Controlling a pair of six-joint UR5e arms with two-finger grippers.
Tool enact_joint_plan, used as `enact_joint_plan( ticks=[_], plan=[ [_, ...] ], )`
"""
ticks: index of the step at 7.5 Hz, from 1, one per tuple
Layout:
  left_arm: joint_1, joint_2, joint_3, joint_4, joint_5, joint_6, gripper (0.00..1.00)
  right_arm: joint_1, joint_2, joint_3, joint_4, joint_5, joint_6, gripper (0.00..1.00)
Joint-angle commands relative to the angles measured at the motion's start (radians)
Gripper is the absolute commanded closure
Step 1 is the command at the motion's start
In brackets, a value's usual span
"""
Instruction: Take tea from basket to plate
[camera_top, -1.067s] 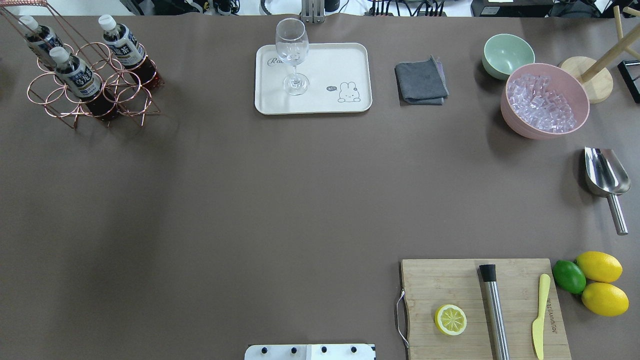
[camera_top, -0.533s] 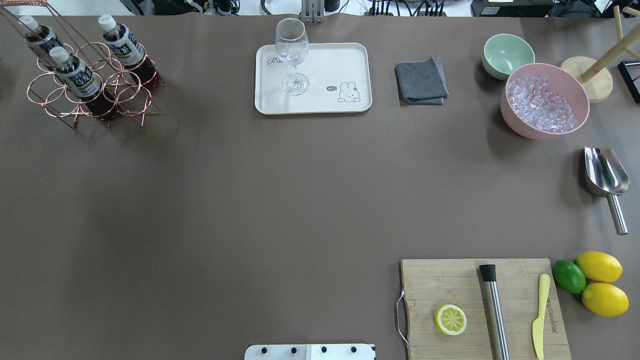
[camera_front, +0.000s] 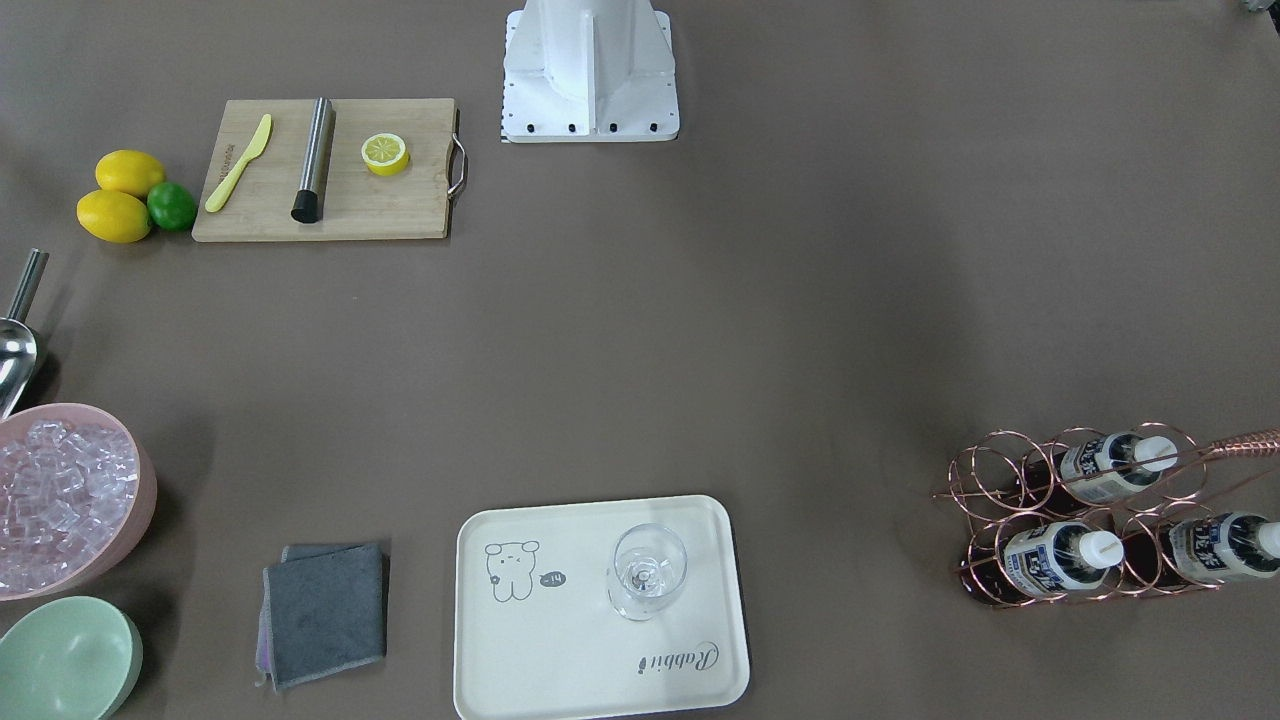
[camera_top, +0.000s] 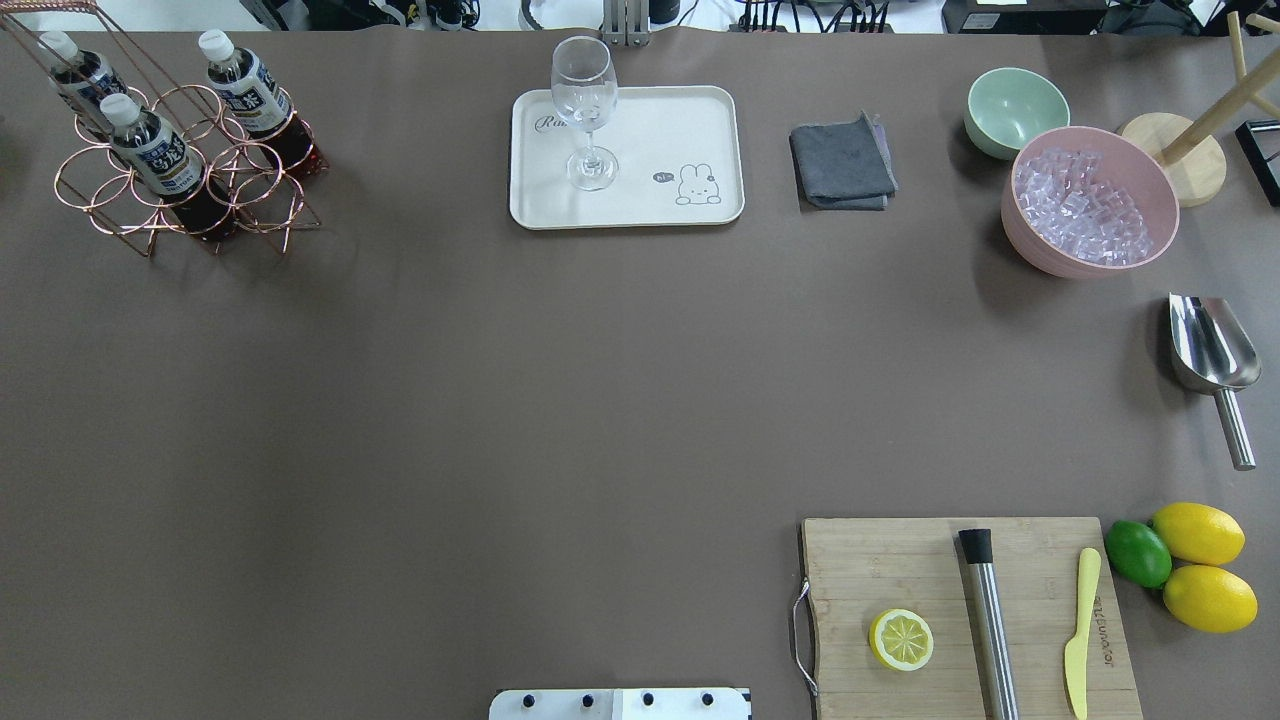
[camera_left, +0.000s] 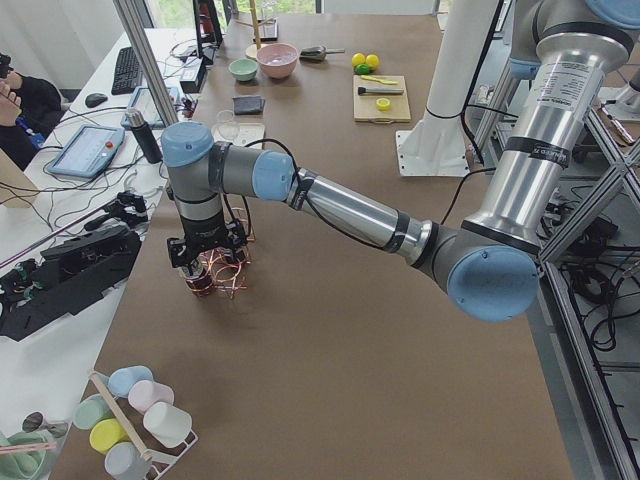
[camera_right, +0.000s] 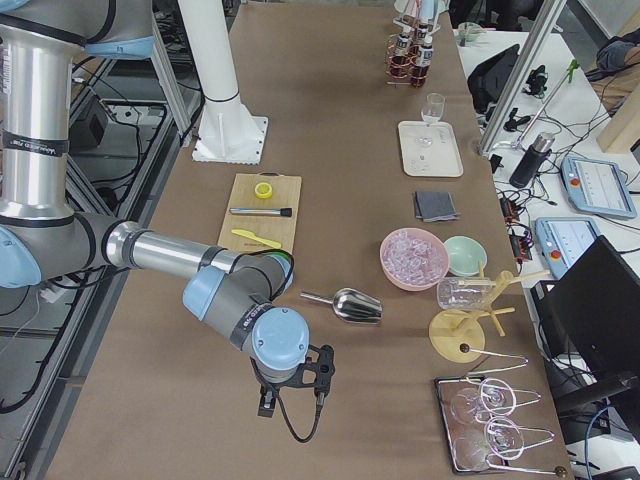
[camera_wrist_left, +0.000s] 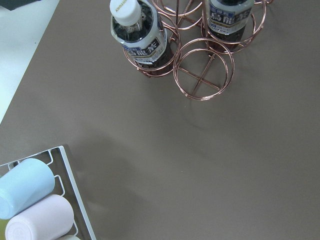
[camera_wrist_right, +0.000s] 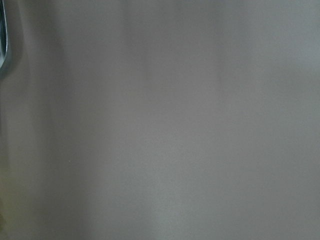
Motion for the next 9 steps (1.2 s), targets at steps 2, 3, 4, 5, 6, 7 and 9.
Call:
enact_joint_plan(
  ticks=[2, 3, 4, 5, 6, 7, 9],
  plan=[
    [0.007, -0.047, -0.039, 0.006, -0.005, 0.073, 0.01, 0.0, 0.0, 0.0, 0.0, -0.002, 0.0, 0.0],
    [0.002, -0.051, -0.027, 0.006, -0.091, 0.083, 0.01, 0.0, 0.0, 0.0, 0.0, -0.002, 0.0, 0.0],
    [0.005, -0.06, -0.022, 0.007, -0.161, 0.147, 0.02, -0.001, 0.0, 0.0, 0.0, -0.002, -0.002, 0.0],
    [0.021, -0.117, 0.0, 0.004, -0.171, 0.154, 0.02, 0.0, 0.0, 0.0, 0.0, -0.002, 0.0, 0.0],
    [0.063, -0.183, 0.029, 0.006, -0.165, 0.163, 0.02, 0.0, 0.0, 0.0, 0.0, -0.002, 0.0, 0.0],
    [0.085, -0.218, 0.065, 0.006, -0.168, 0.163, 0.02, 0.0, 0.0, 0.0, 0.0, -0.002, 0.0, 0.0],
    [0.15, -0.265, 0.106, 0.007, -0.168, 0.151, 0.03, 0.0, 0.0, 0.0, 0.0, -0.002, 0.0, 0.0]
  ],
)
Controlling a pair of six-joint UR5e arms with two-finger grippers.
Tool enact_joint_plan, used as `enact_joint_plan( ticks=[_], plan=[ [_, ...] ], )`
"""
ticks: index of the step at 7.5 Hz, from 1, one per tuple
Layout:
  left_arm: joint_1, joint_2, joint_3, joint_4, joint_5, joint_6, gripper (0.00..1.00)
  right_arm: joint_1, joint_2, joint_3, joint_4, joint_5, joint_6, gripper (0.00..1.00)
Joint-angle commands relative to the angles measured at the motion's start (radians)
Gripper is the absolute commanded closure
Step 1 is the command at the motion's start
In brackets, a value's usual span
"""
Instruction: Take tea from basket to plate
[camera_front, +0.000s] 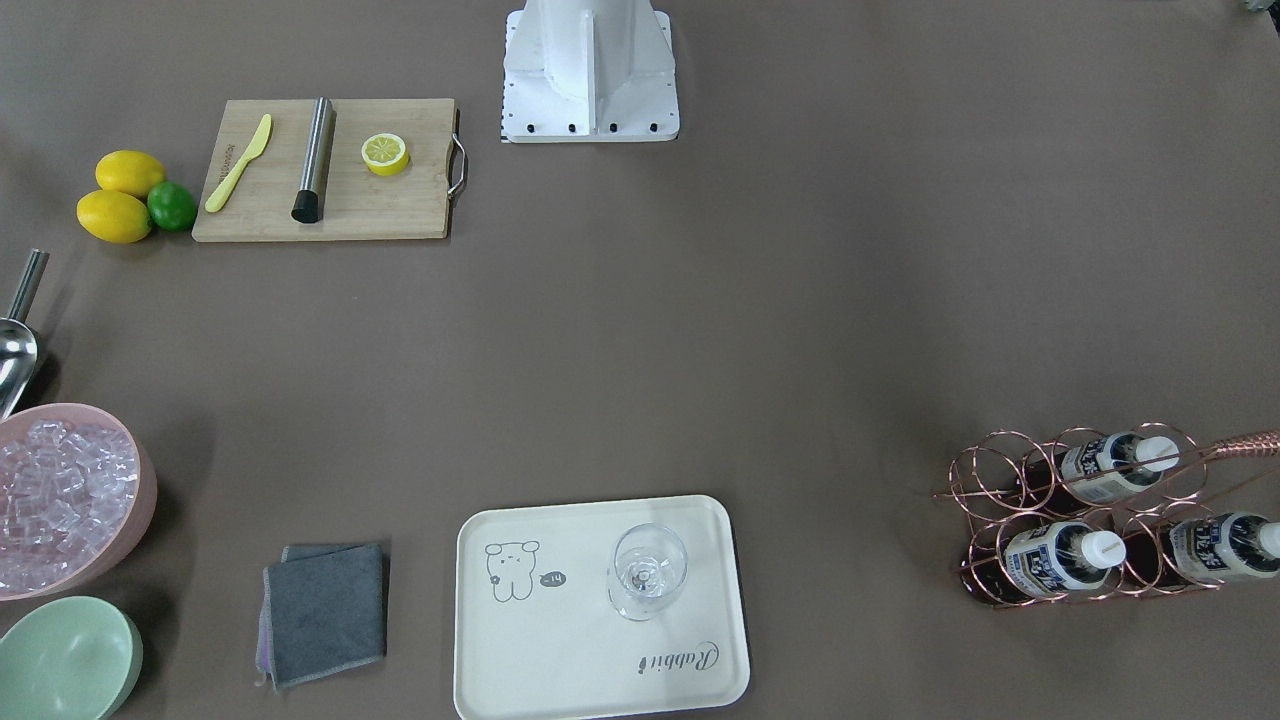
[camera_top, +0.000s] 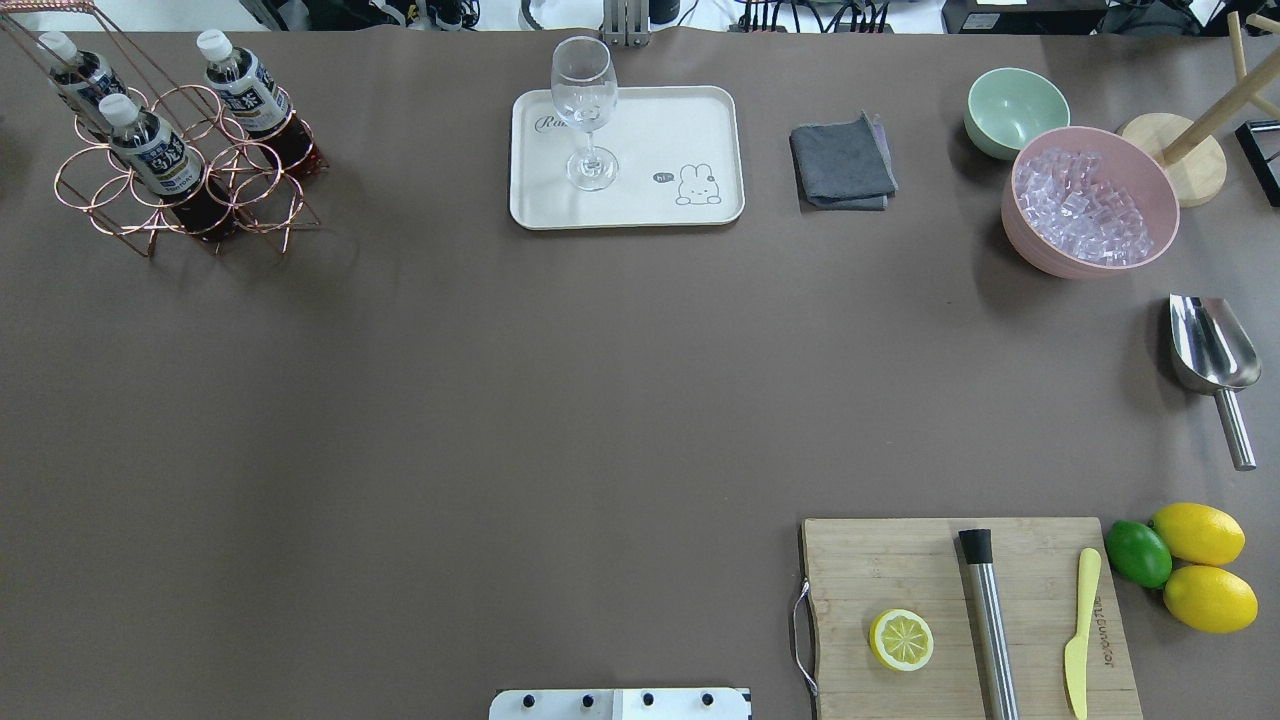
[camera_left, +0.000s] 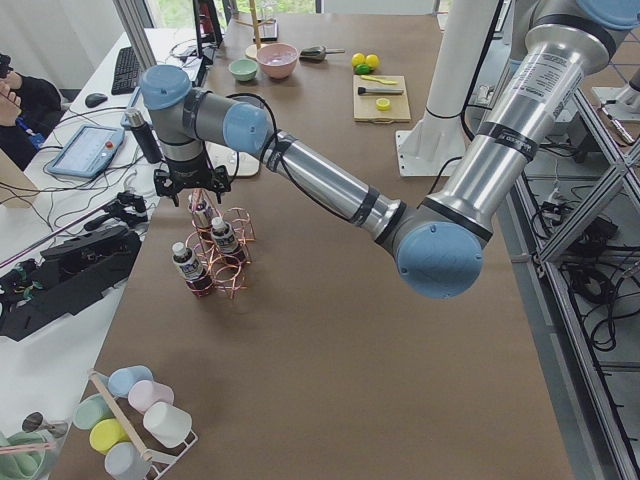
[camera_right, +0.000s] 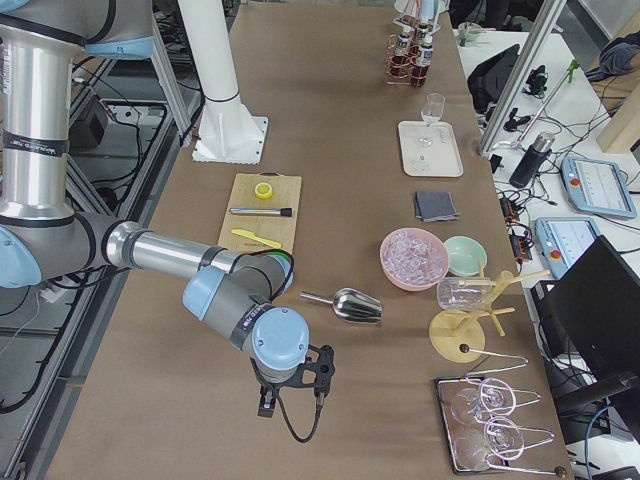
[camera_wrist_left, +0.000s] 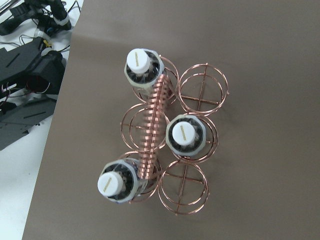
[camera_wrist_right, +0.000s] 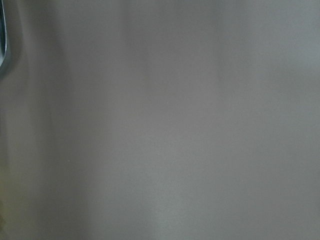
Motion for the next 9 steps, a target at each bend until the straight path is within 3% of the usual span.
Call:
enact_joint_plan(
  ticks=[1, 4, 5, 7, 9],
  plan=[
    [0.076, -0.043, 0.062, 0.001, -0.002, -0.022, 0.03, 0.0, 0.0, -0.001, 0.0, 0.0, 0.0, 0.0],
    [0.098, -0.044, 0.105, -0.007, -0.002, -0.022, 0.03, 0.0, 0.0, -0.002, 0.0, 0.0, 0.0, 0.0],
    [0.098, -0.044, 0.107, -0.007, -0.002, -0.02, 0.08, 0.0, 0.0, 0.0, 0.0, 0.0, 0.0, 0.0],
    [0.098, -0.041, 0.11, -0.008, -0.002, -0.009, 0.94, 0.0, 0.001, 0.0, 0.0, 0.002, 0.0, 0.0],
    [0.071, -0.046, 0.116, -0.002, -0.008, -0.003, 1.0, 0.0, 0.0, 0.0, 0.0, 0.008, 0.0, 0.0]
  ],
)
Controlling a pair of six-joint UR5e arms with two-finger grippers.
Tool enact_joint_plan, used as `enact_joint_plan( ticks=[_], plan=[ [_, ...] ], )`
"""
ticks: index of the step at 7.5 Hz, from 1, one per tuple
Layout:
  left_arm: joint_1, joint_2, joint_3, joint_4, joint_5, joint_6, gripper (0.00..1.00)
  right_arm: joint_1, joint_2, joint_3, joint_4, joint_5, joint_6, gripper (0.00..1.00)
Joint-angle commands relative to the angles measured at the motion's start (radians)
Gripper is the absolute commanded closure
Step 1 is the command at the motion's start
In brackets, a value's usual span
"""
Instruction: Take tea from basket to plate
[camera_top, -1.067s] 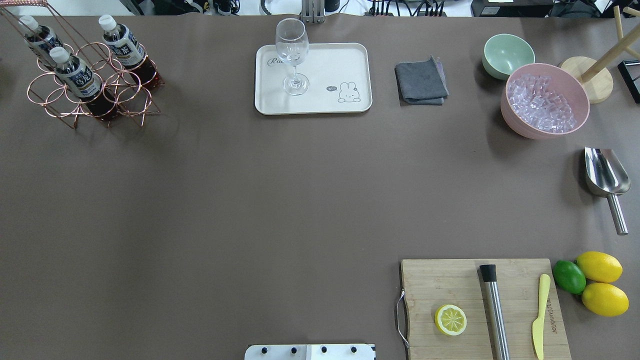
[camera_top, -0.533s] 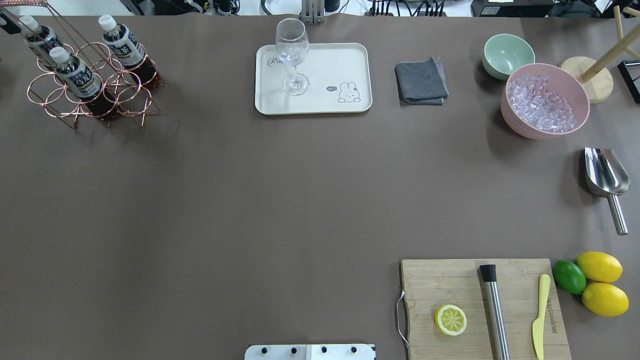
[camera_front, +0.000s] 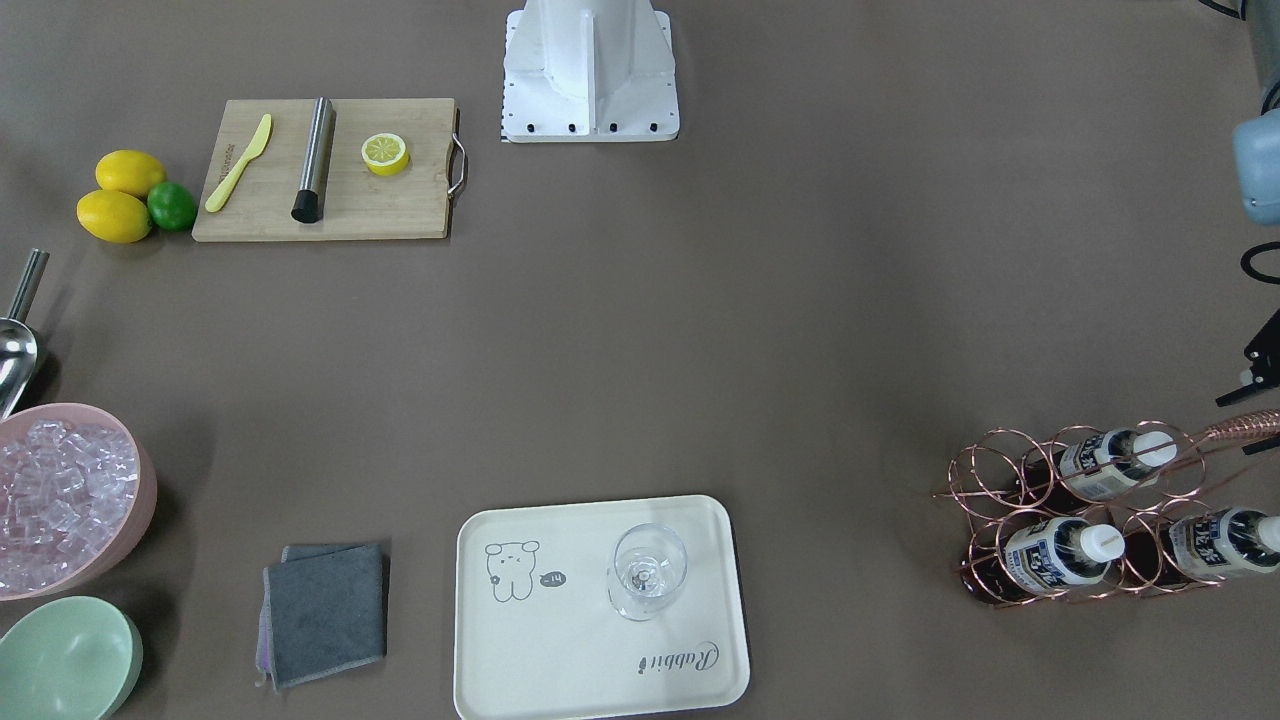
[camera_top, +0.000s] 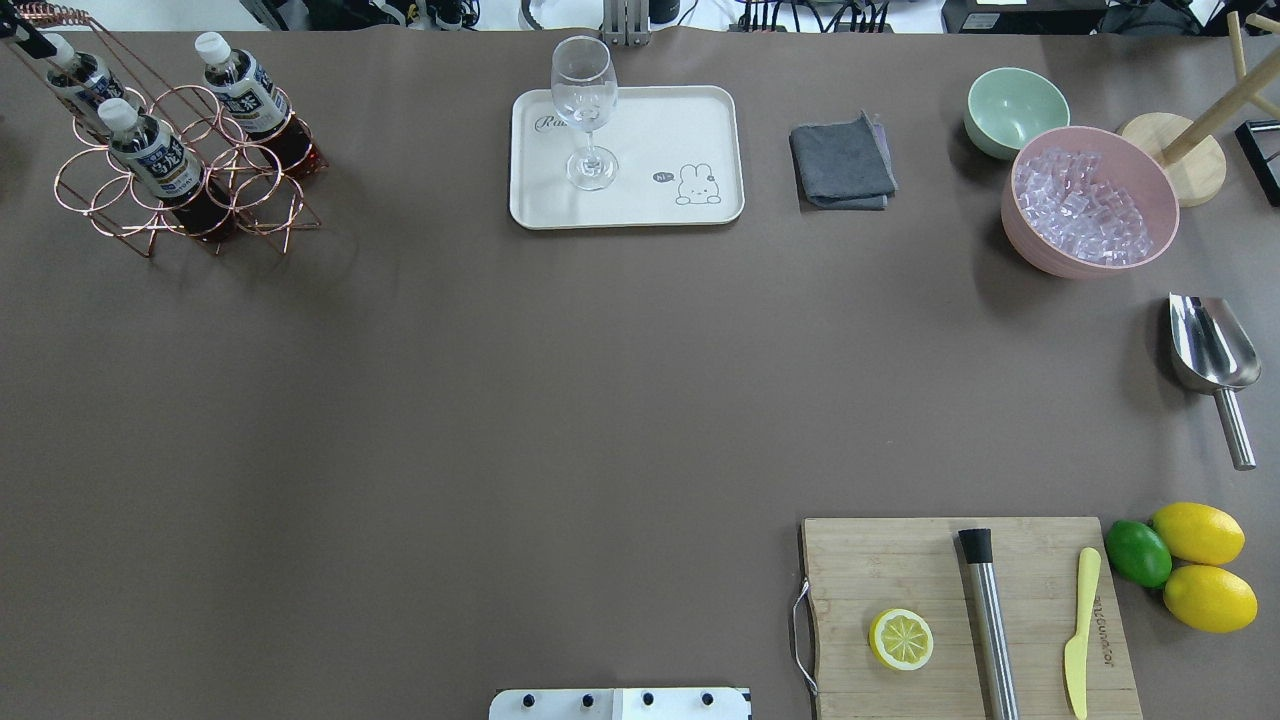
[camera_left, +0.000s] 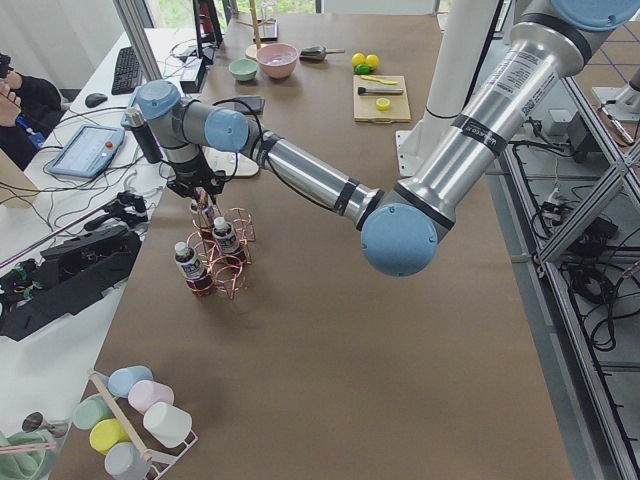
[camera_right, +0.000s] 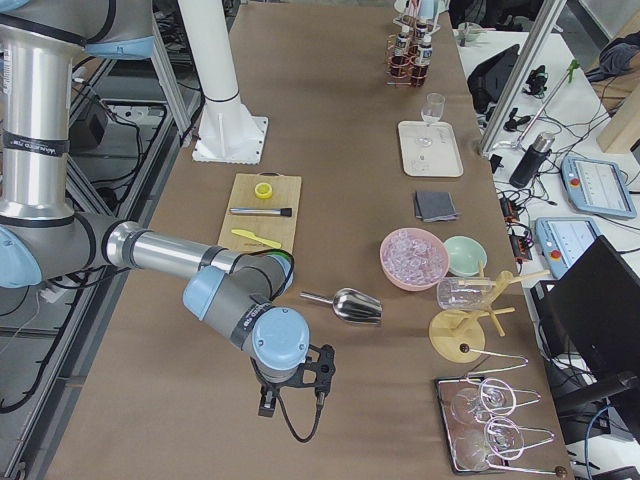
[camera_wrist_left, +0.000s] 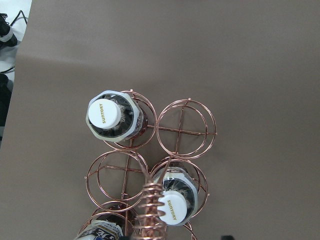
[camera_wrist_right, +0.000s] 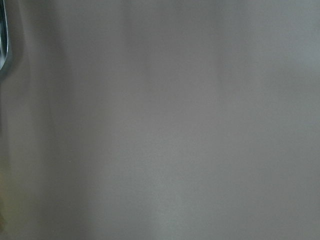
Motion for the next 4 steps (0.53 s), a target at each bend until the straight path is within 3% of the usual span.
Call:
enact_joint_plan(
  ticks=[1, 2, 4],
  plan=[
    [-0.026, -0.011, -0.001, 0.009, -0.004, 0.005, 1.0, 0.0, -0.001, -0.001, 0.0, 0.004, 0.0, 0.0],
    [-0.046, -0.018, -0.003, 0.042, -0.004, 0.005, 1.0, 0.0, -0.001, -0.001, 0.0, 0.002, 0.0, 0.0],
    [-0.062, -0.021, -0.16, 0.232, -0.002, 0.005, 1.0, 0.0, -0.001, -0.001, 0.0, 0.002, 0.0, 0.0]
  ],
)
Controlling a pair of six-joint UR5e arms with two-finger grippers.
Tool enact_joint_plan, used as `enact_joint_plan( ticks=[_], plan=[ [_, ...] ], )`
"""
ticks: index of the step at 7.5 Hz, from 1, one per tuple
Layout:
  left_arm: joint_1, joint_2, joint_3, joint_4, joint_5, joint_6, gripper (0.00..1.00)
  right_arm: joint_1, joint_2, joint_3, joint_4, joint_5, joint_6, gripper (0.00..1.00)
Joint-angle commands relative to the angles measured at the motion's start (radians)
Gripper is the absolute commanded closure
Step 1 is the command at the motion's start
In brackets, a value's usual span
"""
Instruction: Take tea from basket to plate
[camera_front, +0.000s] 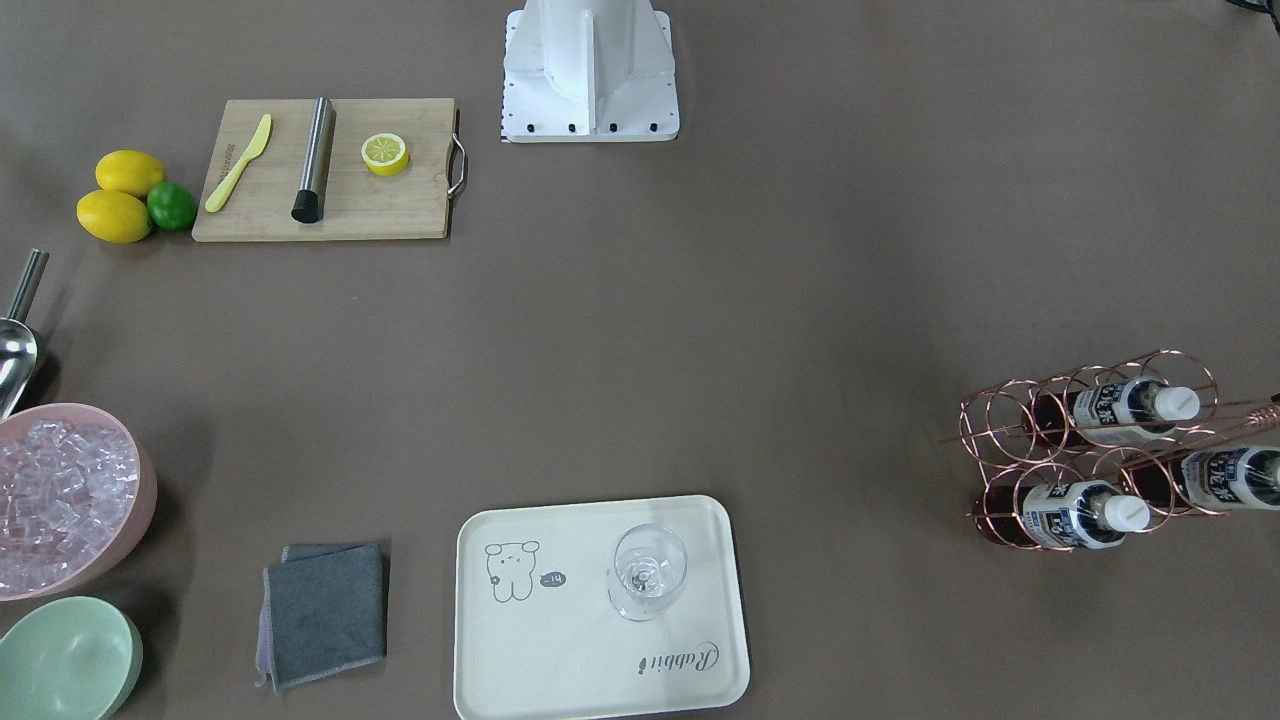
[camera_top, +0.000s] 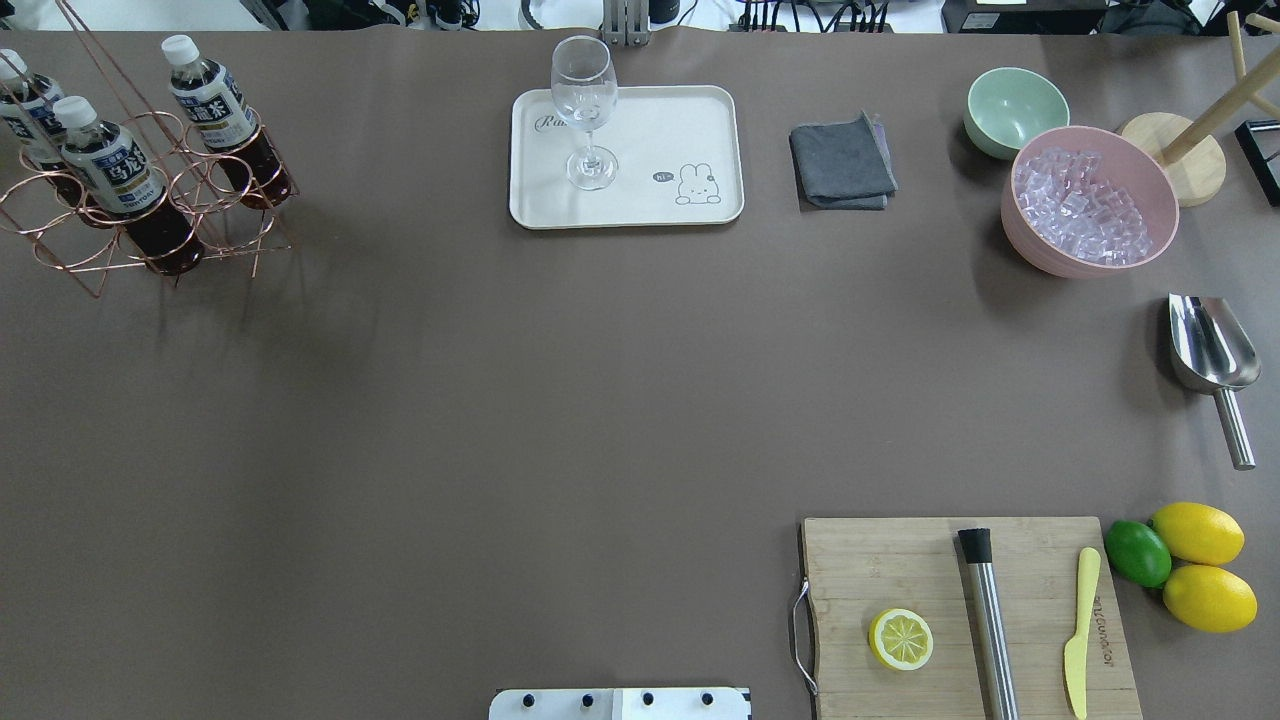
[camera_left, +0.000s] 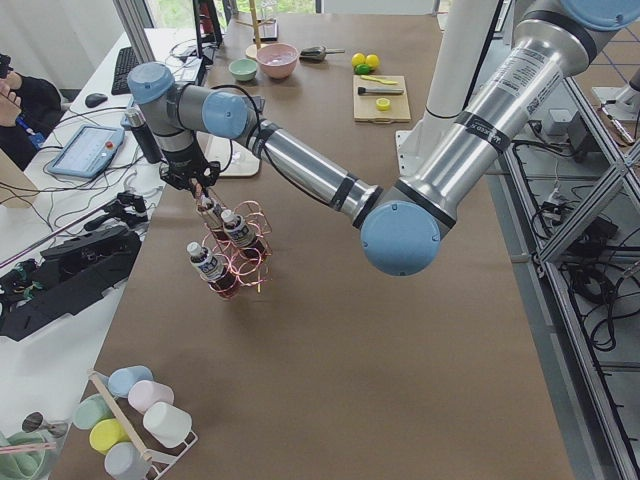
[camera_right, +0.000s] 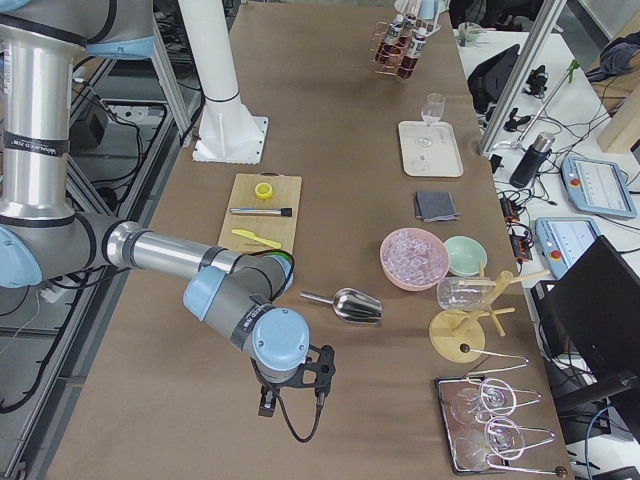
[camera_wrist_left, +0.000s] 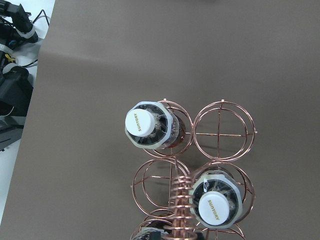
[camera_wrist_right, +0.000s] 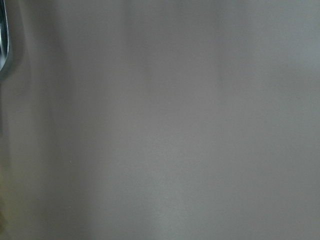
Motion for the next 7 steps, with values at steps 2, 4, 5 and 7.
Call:
enact_joint_plan(
  ticks=[2, 4, 5, 7],
  plan=[
    [-0.01, -0.006, -0.288, 0.326, -0.002, -0.015, 1.0, 0.0, 0.0, 0.0, 0.0, 0.0, 0.0, 0.0],
    [-0.004, -0.023, -0.338, 0.33, -0.005, -0.02, 1.0, 0.0, 0.0, 0.0, 0.0, 0.0, 0.0, 0.0],
    [0.016, -0.023, -0.386, 0.327, -0.014, -0.112, 1.0, 0.0, 0.0, 0.0, 0.0, 0.0, 0.002, 0.0],
    [0.09, -0.019, -0.512, 0.33, -0.003, -0.214, 1.0, 0.002, 0.0, -0.038, 0.0, 0.0, 0.005, 0.0]
  ],
)
